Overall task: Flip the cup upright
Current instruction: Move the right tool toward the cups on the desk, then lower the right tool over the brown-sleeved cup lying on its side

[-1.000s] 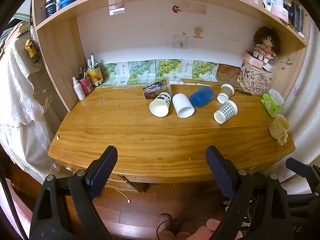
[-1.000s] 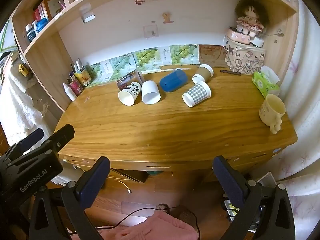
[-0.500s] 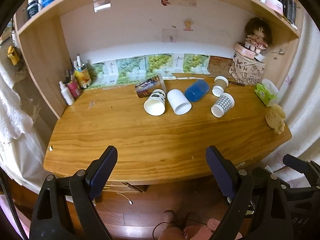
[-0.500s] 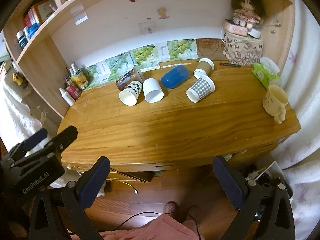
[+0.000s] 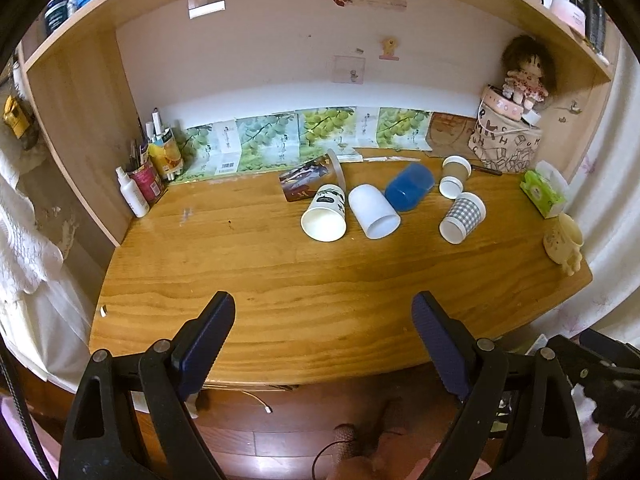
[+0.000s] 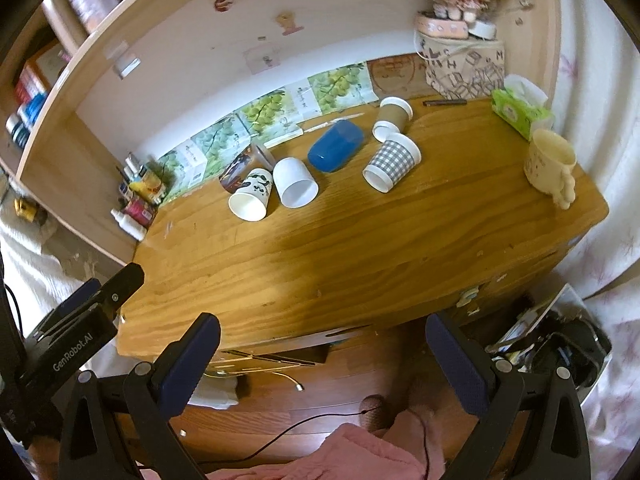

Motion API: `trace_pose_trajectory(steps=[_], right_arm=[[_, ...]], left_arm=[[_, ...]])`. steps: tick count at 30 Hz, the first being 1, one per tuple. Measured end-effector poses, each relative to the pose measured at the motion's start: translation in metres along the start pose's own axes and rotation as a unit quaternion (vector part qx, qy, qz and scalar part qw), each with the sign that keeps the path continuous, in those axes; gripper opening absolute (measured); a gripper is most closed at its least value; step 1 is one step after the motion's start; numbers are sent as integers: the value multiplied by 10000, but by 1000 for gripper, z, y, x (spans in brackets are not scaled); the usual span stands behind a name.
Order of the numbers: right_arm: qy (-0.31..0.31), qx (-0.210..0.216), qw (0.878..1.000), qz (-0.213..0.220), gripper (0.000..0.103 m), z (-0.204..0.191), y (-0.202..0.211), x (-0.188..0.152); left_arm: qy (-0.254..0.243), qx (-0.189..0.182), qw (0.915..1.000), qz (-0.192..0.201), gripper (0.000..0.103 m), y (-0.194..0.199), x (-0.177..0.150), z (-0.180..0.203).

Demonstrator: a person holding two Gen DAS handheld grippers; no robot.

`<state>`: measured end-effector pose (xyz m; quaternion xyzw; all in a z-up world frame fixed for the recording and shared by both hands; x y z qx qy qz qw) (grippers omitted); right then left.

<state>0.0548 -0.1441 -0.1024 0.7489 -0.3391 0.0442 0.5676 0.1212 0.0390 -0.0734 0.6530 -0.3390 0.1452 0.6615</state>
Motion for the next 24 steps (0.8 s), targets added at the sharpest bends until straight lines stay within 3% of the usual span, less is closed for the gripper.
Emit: trace_pose_trajectory(steps=[7,16,24], right_arm=[[-411,161,9990,-14,103,17,-12,28],[-284,363,9985,292,103,43,-29,90],[-149,527,9967,600,103,76,-56,158]], left_arm=[[-382,117,9992,-27,92,-8,26,15],[-685,260,9973,-65,92,-30,72,47],[-751,-88,9963,-397,92,-72,114,87]])
Point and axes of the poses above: each gripper's, at about its wrist camera, not at the fingertips, and y roughly against the way its jaws point, z to its right, x to its top, the point moved 8 cm from there along -y, roughly the way its jaws point, and after that the axes turned 6 degrees about -y, right-handed, at the moved point
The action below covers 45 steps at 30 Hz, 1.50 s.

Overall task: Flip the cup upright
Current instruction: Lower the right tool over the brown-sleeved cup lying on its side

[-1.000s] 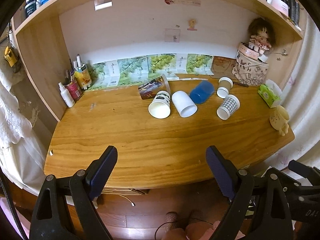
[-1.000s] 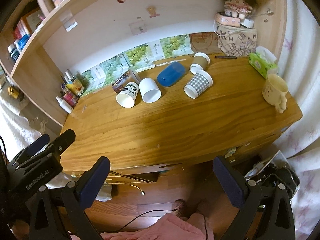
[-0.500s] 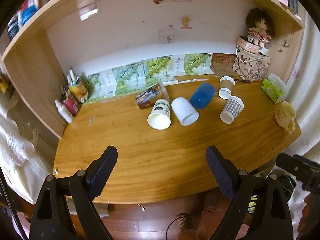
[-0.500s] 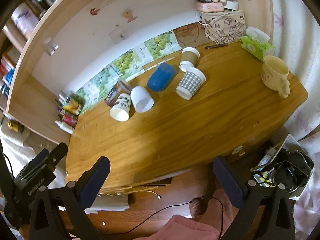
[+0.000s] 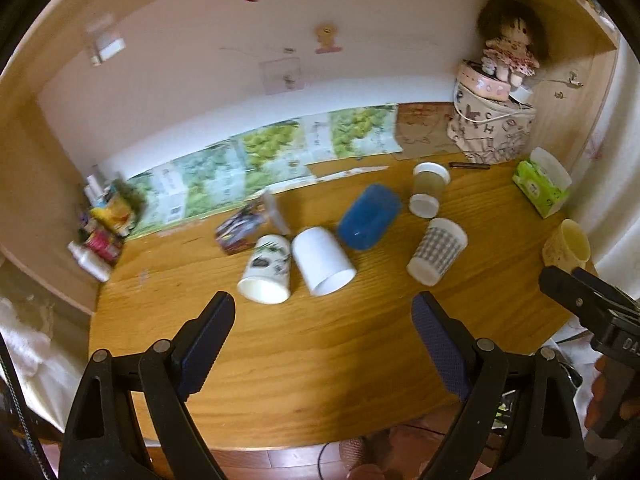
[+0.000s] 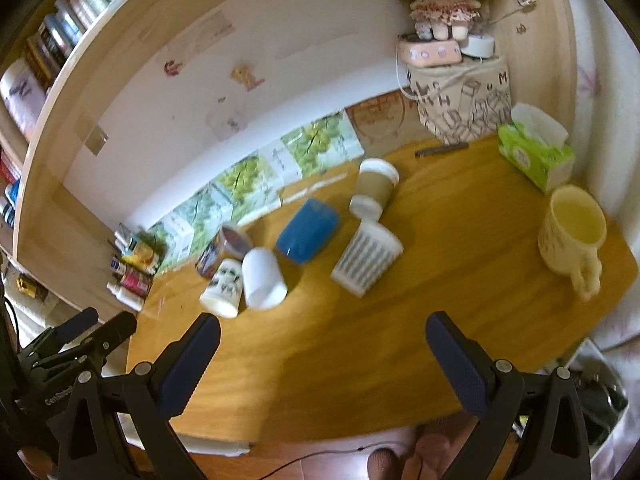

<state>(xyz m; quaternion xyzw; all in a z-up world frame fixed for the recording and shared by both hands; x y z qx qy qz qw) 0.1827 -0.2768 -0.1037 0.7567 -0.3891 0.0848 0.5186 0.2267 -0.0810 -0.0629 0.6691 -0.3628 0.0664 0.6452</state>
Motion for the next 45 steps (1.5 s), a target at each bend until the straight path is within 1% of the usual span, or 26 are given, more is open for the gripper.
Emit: trace_pose_trajectory(steps=[8,13,17,25,29,38,43,45], right_arm=[[202,113,9993,296,103,29,-32,53],[268,87,9991,321,103,48,-58,74],[355,65,9991,239,103,60,-79,84],[632,42,9979,147,103,77,-113,100],[769,16,9970,87,103,80,-126,103],[964,93,9951,-207,103,83,-153,103],[1023,173,9938,-392,103,87,-168,103],[1025,194,9933,-491,103,89,-174,102]], left_arm=[[-629,174,9979,-29,92,-42,60,35],[-944,97,9953,-196,92,-74,84,58],[-1055,-30,9936,-393,92,-100,97,74],[-952,-307,9925,-701,92,-143,118,95],[-809,-515,9919,-838,92,-164,127,103],[-579,-744,9888,-1158,92,-214,138,116],[-475,-750,9875,-1304,92,-239,142,120],[-414,-808,9863,-1377,92,-249,144,121]])
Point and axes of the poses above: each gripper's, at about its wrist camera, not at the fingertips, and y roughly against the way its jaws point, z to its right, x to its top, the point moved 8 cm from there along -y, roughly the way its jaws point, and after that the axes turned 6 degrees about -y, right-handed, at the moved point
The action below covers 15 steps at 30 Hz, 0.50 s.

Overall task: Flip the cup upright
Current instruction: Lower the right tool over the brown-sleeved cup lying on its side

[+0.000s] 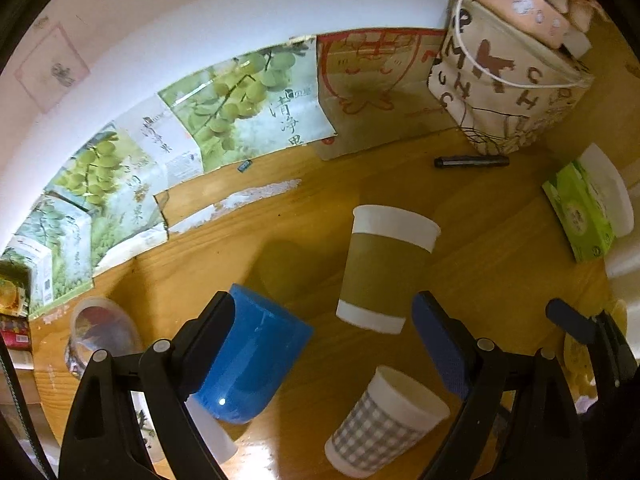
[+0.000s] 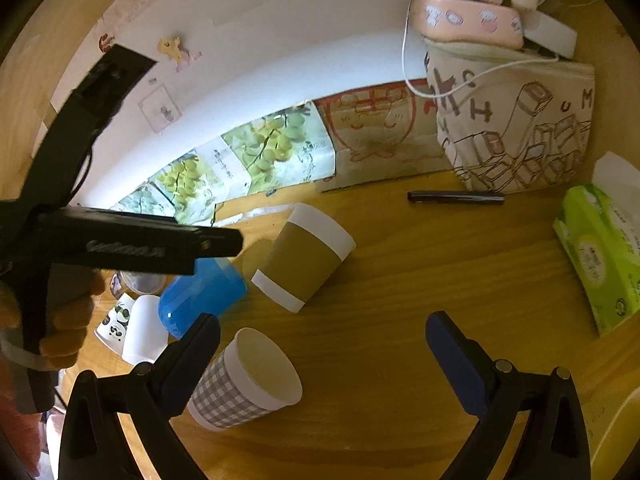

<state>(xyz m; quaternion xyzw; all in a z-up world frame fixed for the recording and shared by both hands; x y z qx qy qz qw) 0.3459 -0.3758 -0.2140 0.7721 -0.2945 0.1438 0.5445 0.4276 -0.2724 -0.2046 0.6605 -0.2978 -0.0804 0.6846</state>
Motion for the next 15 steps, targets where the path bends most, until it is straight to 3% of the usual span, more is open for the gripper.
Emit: trace_pose_trajectory(steps=[15], right_arm=[[-74,102,9991,-417,103,13,-24,2]], left_arm=[[436,-593,9965,-405,91,-47,11,1]])
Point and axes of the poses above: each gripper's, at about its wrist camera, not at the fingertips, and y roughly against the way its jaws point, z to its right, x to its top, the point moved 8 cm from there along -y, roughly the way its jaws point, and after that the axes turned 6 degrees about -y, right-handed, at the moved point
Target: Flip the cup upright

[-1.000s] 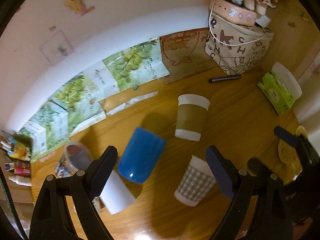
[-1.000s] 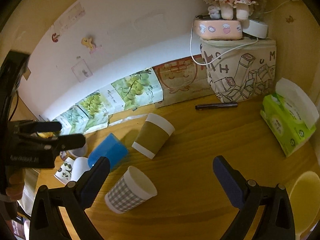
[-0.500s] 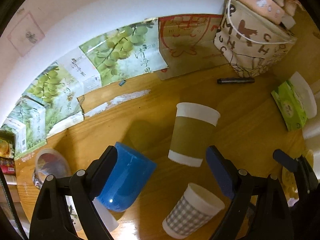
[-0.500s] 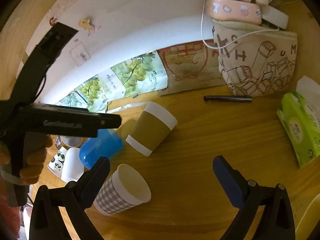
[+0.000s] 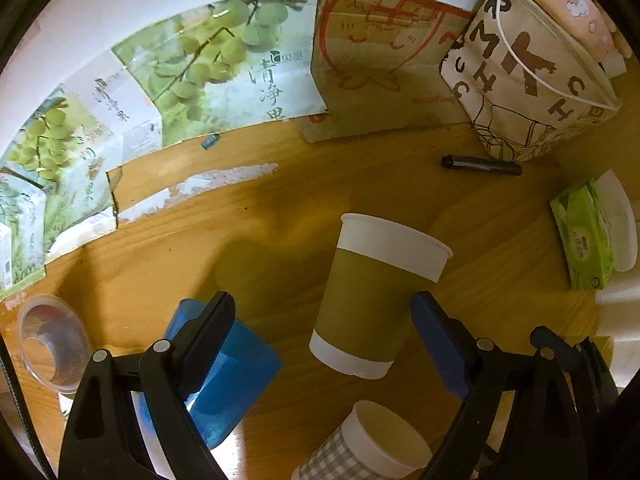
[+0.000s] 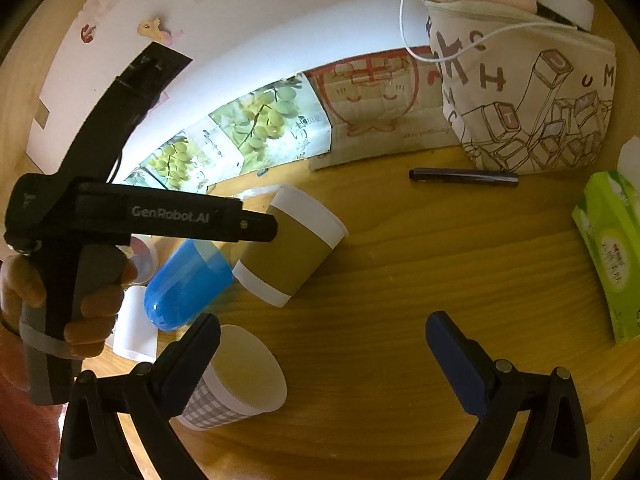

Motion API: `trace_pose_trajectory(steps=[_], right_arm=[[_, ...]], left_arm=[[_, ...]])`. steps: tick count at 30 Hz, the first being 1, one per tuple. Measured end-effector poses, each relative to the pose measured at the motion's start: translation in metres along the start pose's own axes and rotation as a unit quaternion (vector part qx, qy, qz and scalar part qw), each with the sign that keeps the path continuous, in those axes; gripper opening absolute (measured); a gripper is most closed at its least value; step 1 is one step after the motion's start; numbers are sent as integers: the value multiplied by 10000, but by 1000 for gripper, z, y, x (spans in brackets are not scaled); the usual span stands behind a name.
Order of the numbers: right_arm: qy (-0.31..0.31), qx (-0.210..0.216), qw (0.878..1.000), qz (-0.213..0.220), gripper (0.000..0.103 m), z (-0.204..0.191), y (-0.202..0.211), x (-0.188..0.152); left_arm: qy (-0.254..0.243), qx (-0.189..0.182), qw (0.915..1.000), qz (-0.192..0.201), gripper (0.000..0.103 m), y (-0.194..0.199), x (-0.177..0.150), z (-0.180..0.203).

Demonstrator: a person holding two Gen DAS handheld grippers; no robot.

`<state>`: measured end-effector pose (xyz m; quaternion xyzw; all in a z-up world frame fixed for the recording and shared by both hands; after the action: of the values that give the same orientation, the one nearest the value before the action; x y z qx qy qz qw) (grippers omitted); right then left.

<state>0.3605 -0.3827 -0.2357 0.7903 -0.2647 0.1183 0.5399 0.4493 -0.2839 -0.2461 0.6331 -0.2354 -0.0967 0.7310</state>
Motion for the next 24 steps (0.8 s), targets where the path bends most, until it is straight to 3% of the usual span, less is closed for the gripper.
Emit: trace_pose_trajectory(steps=[11,24], right_arm=[[-96,82,9998,-155,103,4,-8,0],[-216,115,9995,-204,103,13,-9,3]], left_arm=[[155,-330,9993,-62,89,-11,10,11],[397,-598,9972,-225,69,-28,12,25]])
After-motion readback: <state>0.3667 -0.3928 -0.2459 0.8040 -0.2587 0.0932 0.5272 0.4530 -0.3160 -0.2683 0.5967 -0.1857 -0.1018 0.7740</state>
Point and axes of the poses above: each gripper's, at about its wrist camera, not at the fingertips, and y roughly against the way its jaws point, z to its right, x to its top, the point moved 8 cm from there along -y, roughly the way its jaws point, and after that the axes turned 6 degrees about -y, right-handed, at the moved point
